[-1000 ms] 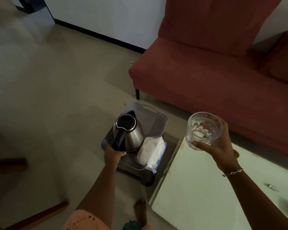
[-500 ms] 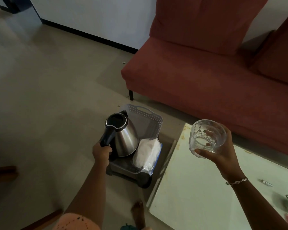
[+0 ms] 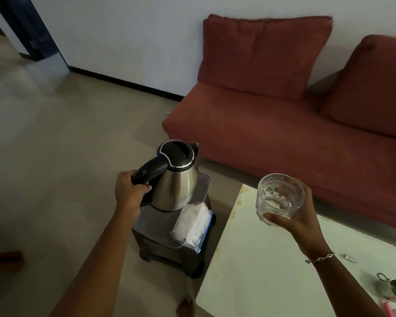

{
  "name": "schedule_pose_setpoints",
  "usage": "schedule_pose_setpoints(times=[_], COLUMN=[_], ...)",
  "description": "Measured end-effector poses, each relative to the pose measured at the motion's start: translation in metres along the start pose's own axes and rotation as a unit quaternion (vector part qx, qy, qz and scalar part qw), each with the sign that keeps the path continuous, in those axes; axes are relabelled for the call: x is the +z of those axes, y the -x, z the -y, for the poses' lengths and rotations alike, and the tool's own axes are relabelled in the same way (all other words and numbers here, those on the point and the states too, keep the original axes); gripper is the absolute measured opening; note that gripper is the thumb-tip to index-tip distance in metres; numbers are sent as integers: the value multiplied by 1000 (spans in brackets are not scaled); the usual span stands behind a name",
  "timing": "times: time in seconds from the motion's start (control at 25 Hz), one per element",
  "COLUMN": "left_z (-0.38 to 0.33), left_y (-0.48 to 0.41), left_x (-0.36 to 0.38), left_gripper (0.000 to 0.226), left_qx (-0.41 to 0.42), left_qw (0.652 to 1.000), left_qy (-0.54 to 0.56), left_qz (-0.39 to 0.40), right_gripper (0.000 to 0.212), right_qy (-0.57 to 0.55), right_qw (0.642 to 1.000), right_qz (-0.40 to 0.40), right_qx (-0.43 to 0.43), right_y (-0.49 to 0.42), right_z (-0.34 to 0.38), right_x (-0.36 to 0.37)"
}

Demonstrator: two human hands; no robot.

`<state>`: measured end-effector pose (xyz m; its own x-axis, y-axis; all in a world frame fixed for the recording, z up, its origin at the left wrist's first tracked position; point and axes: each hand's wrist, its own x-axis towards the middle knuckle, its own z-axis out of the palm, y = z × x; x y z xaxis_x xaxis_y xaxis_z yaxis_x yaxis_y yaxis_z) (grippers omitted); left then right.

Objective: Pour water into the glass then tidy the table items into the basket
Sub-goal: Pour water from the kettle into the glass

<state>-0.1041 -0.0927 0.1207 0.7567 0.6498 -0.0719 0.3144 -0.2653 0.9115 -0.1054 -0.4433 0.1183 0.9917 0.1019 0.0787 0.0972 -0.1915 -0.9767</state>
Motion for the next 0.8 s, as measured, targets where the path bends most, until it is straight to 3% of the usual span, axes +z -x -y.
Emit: schedule_pose_setpoints(times=[0.16, 0.32, 0.52, 0.8], left_z=[-52, -93, -136, -181], left_y=[22, 50, 91, 132], left_x=[6, 20, 45, 76], left_gripper=[46, 40, 27, 25], left_qx=[64, 157, 307, 438], left_qw=[997, 982, 935, 874], left_qy=[-35, -88, -145, -176], left_qz=[28, 54, 104, 116], right_gripper=[92, 86, 89, 88], right_qy=[-1, 0, 18, 43], right_qw=[1000, 1000, 999, 997], right_qz=[-7, -25, -39, -66], right_qx=[-10, 0, 10, 15], right_y=[22, 42, 67, 87], right_z=[-2, -8, -21, -33], right_x=[-29, -52, -80, -108])
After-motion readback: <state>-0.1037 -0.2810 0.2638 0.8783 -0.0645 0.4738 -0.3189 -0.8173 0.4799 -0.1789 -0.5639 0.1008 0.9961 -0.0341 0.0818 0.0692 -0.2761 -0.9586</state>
